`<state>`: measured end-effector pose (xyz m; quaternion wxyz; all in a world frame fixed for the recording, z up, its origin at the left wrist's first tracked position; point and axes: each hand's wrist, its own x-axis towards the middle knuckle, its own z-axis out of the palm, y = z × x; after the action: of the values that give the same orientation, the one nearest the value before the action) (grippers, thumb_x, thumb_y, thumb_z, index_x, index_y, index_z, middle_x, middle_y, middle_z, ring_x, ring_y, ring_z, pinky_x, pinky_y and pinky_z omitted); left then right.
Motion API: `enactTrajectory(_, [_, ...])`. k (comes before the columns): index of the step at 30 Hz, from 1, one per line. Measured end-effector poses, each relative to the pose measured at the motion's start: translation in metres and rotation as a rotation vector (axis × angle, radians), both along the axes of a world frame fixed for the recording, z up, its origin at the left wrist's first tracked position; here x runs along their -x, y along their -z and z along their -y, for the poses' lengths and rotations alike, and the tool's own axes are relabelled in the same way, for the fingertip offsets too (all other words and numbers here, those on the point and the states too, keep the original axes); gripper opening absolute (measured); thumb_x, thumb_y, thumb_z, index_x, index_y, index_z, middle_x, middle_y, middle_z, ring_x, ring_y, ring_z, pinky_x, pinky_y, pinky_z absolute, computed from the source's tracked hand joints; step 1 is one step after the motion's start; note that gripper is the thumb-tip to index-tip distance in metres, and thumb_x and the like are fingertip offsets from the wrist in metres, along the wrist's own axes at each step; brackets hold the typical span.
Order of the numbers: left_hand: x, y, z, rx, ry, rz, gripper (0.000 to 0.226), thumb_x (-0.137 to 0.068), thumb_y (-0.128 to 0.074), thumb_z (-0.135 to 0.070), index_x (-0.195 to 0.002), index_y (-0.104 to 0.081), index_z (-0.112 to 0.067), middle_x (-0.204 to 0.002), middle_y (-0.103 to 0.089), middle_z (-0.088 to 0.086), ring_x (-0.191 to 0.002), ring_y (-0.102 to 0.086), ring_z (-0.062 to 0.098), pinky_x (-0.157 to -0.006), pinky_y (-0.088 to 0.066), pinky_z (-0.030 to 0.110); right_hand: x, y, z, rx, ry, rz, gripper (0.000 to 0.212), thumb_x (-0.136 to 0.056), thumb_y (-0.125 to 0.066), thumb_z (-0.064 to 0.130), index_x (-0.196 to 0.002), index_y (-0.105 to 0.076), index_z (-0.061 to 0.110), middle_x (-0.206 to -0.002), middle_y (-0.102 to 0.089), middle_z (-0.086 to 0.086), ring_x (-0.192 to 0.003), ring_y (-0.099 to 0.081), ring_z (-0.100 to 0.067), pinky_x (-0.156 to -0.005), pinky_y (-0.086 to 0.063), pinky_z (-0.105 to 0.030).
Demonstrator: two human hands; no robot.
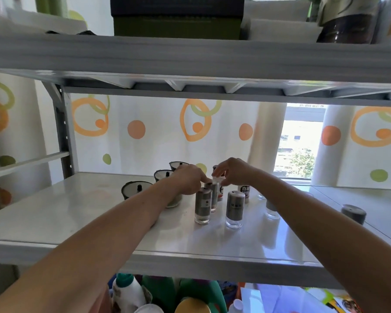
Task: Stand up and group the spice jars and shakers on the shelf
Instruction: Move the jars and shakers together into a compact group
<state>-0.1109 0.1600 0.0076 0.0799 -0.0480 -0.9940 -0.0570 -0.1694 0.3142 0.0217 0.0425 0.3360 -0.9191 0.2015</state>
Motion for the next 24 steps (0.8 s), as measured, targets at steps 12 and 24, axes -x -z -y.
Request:
enactTrajectory(12, [0.008,-0.006,-0.010,-0.040,0.033,0.042,0.059,-0.086,-0.037,0.003,-0.126,-0.057,-0.036,-0.141,-0.031,0.006,-0.136,-0.025,0.025,-0.113,-0.024,0.034,0.015,0.013,0.001,0.033,0.020,0.076,0.032,-0.069,-0.079,0.009,-0.099,-0.067,0.005,-0.099,-0.067,-0.005,-0.088,-0.055,-0.013,-0.064,-0.037,-0.013])
enactTrajectory(24, [-0.001,-0.010,-0.011,-0.002,0.006,-0.021,0.063,-0.083,-0.037,0.003,-0.124,-0.059,-0.039,-0.140,-0.035,0.002,-0.134,-0.027,0.022,-0.107,-0.023,0.031,0.003,0.012,0.003,-0.039,0.090,-0.026,0.034,-0.068,-0.080,0.036,-0.095,-0.073,0.015,-0.083,-0.063,0.006,-0.083,-0.056,-0.012,-0.059,-0.034,-0.022])
